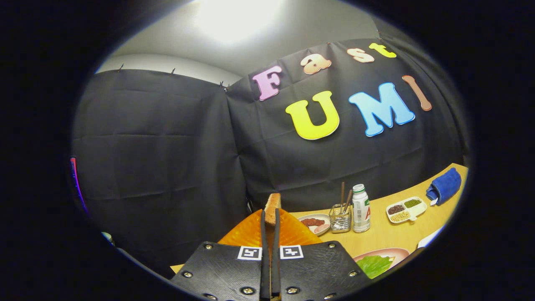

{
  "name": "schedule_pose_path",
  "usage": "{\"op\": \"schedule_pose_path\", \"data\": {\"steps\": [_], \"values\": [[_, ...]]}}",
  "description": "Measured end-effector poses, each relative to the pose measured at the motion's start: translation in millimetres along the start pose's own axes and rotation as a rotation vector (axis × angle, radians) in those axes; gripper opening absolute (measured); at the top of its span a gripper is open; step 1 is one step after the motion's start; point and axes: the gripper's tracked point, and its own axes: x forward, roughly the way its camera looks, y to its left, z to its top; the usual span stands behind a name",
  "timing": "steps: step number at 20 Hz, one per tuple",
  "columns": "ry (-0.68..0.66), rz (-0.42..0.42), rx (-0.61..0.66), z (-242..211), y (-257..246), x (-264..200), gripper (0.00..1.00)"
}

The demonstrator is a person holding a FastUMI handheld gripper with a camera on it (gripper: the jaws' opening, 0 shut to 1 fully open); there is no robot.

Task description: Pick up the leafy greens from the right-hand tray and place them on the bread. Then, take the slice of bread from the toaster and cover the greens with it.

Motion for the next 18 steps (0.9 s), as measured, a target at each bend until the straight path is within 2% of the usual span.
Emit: {"op": "schedule_pose_path", "data": {"steps": [3,10,15,18], "values": [[-0.002,-0.058,-0.016,1.7,-36.9,-20.9,0.02],[0.078,-0.27,-0.115,-32.1,-140.3,-65.9,0.02],[0.128,-0.382,-0.228,-55.3,-175.4,-88.8,0.02],[0.159,-0.408,-0.299,-72.5,-180.7,-91.0,0.02]]}}
